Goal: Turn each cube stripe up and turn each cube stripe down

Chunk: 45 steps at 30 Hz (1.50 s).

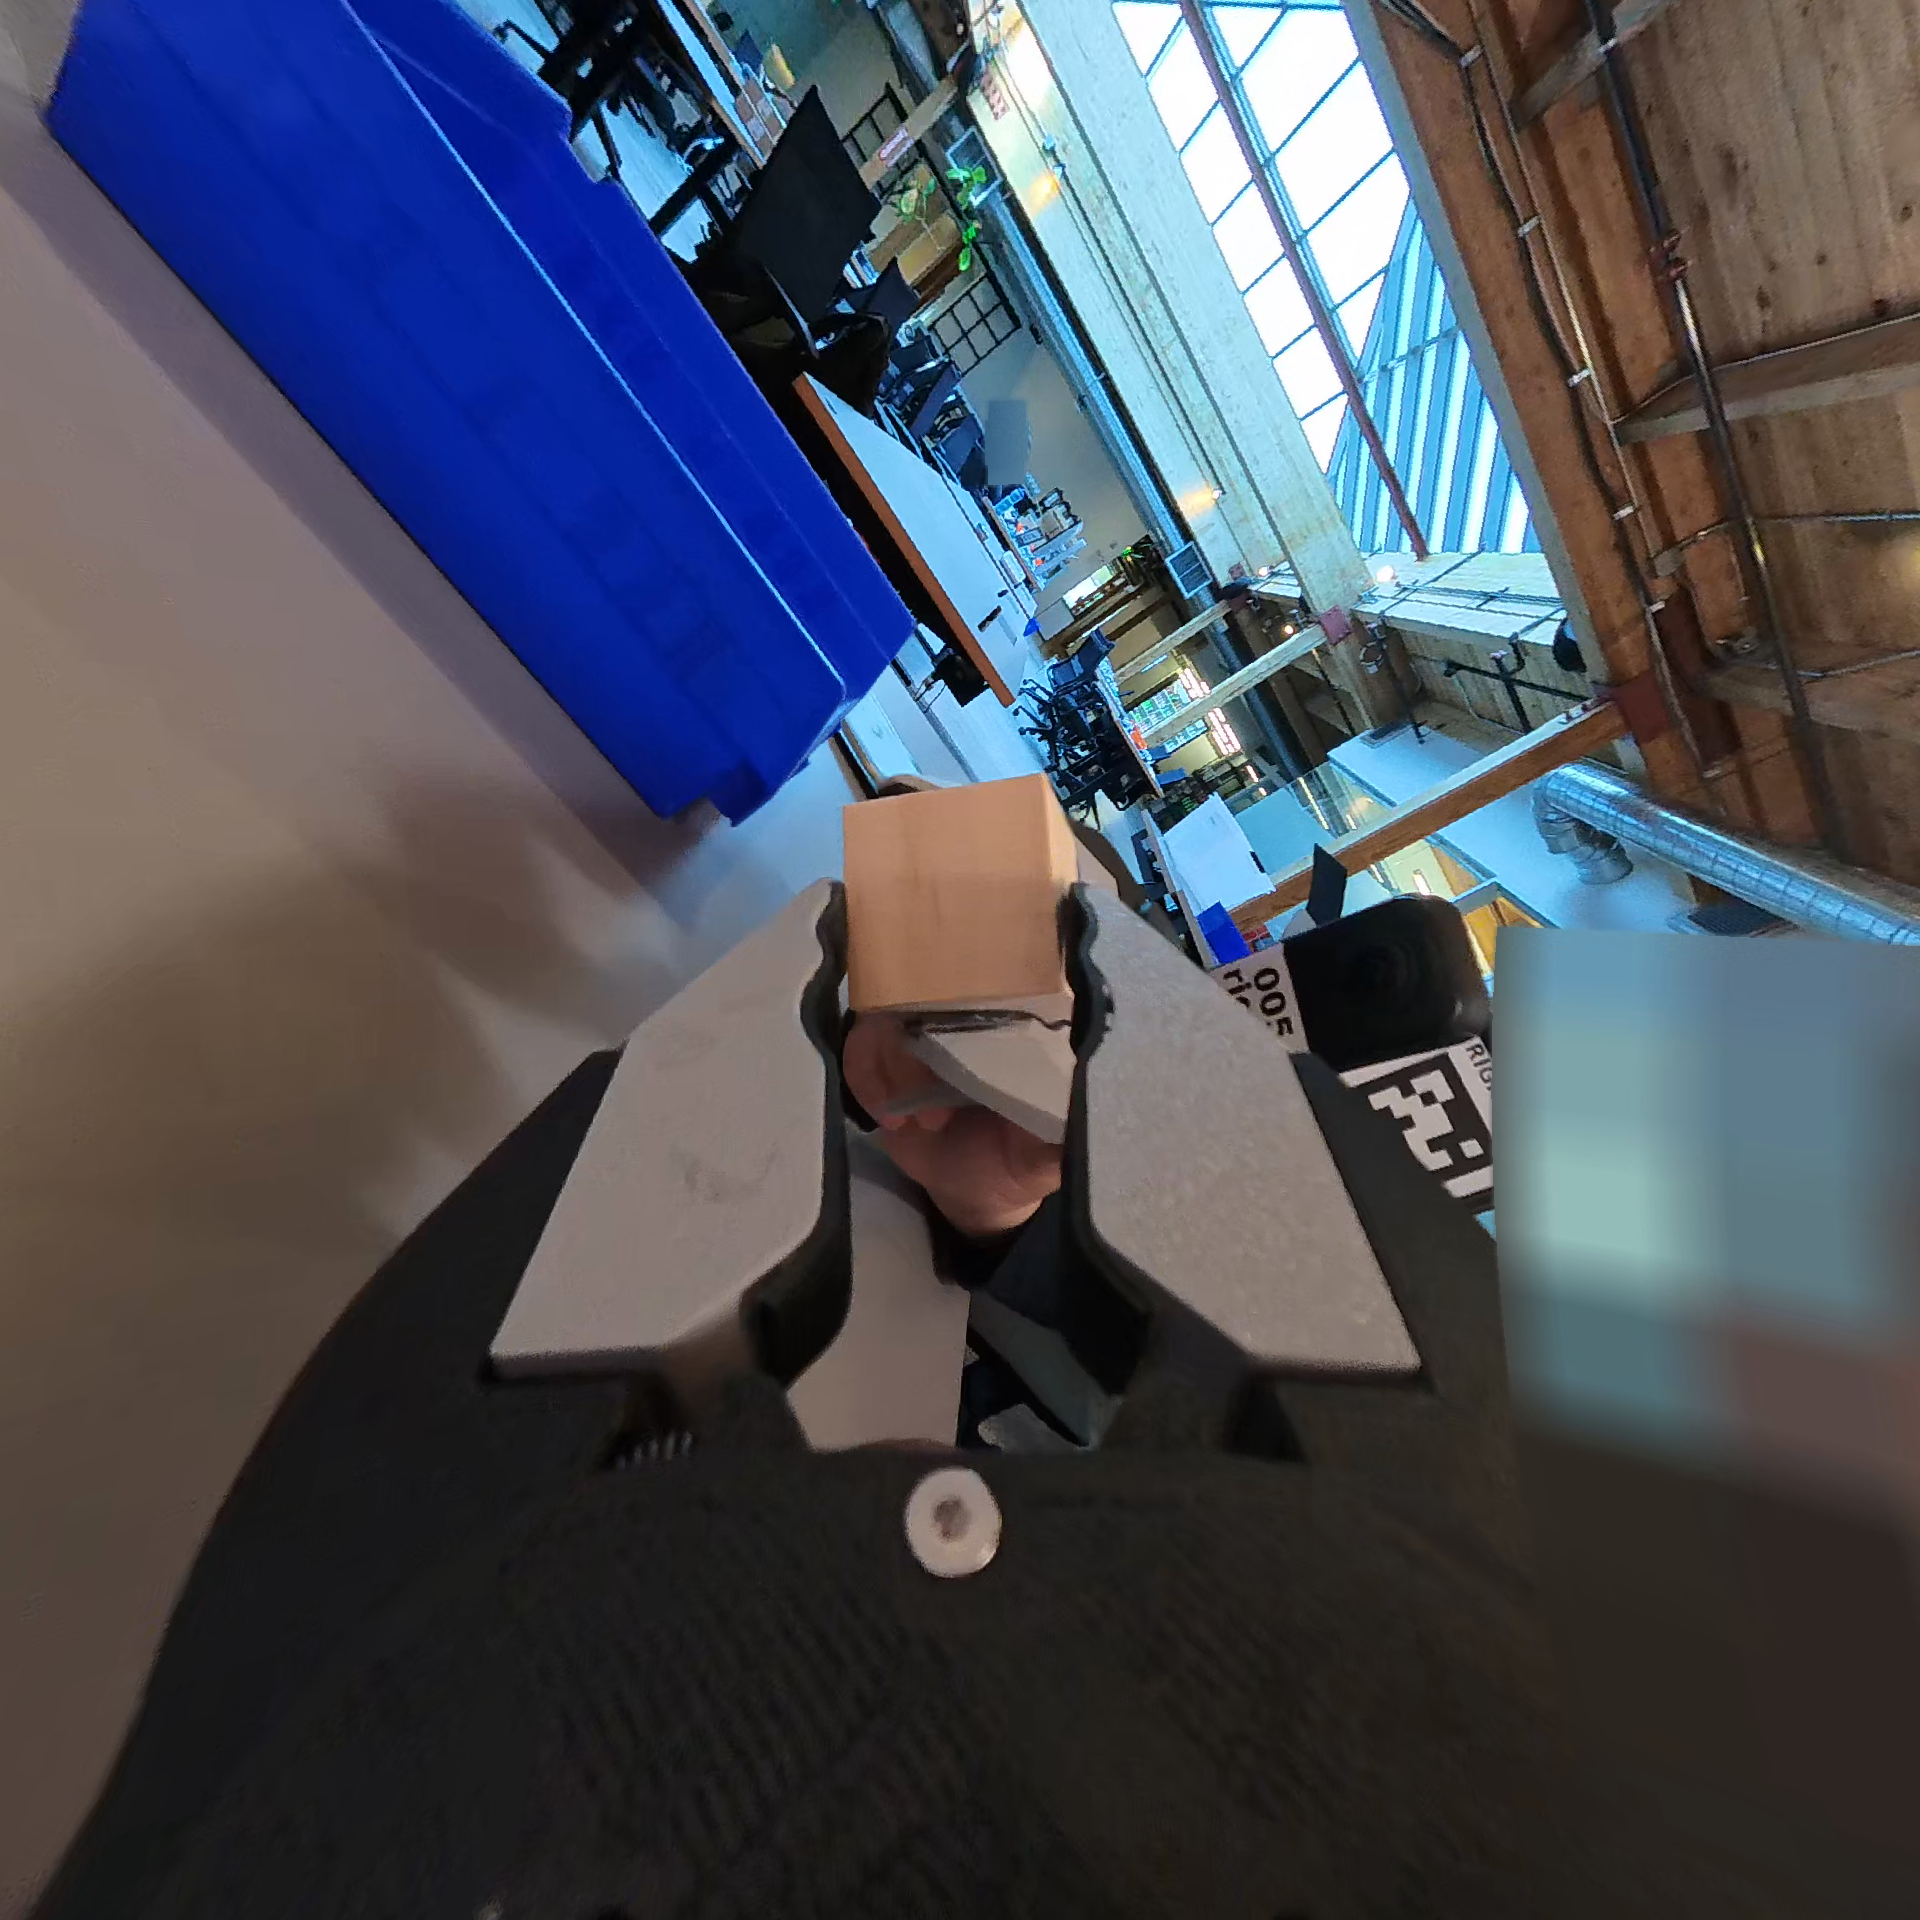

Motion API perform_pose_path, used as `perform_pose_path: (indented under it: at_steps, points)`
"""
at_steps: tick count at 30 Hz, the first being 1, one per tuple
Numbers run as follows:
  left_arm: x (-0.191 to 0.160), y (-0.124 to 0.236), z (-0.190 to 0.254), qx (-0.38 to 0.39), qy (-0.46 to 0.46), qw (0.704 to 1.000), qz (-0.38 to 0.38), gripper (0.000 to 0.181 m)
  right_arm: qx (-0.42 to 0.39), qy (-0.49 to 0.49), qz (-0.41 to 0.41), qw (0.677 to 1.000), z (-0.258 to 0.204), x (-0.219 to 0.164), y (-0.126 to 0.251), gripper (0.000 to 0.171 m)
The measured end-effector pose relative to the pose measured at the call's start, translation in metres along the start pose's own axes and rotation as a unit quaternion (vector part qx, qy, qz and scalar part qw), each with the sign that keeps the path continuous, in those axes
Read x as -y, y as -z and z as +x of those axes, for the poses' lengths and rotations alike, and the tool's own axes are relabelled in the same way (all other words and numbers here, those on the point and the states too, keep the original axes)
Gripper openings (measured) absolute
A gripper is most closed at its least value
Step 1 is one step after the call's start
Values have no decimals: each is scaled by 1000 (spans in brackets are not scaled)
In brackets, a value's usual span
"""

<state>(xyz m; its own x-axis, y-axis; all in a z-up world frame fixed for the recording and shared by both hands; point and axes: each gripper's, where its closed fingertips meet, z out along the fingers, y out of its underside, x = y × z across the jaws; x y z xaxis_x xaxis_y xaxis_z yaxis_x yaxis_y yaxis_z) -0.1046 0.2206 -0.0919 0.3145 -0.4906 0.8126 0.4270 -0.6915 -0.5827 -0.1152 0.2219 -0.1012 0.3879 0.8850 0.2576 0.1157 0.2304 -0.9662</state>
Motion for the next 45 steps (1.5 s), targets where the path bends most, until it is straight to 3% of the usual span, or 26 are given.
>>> perform_pose_path:
  at_steps: [10, 14, 17, 21, 24, 28, 30, 34, 36, 39, 42, 45]
  points:
    - [11, -10, -9, -29, -37, 999, 17, 41, -24, -7, -18, 1000, 13, -7, -3, 42]
    - [30, -11, -25, 50, -133, 987, 78, 59, -48, -20, -19, 998, 26, -8, 0, 42]
    - [39, -11, -27, 61, -176, 975, 117, 60, -70, -24, -18, 997, 37, -8, 4, 42]
    - [40, -9, -32, 77, -194, 968, 138, 74, -107, -17, -7, 994, 51, -2, 13, 42]
    - [36, -3, -35, 94, -208, 965, 133, 62, -141, -30, 33, 989, 68, 13, 29, 42]
    - [26, 0, -70, 189, -217, 954, 84, 57, -201, -45, 54, 977, 113, 23, 56, 42]
    - [25, 0, -80, 223, -232, 944, 72, 53, -219, -47, 10, 975, 144, 13, 61, 42]
    - [15, -7, -93, 246, -236, 939, 39, 50, -213, -87, -153, 961, 210, -40, 60, 42]
    - [10, -10, -97, 254, -238, 937, 23, 49, -194, -107, -271, 937, 233, -81, 59, 43]
    - [7, -14, -101, 260, -245, 934, 10, 48, -136, -136, -444, 875, 239, -138, 62, 43]
    - [5, -14, -104, 267, -248, 931, 3, 48, -122, -132, -522, 834, 246, -164, 60, 44]
    - [5, -12, -107, 272, -246, 930, 1, 48, -109, -144, -554, 813, 247, -176, 52, 44]
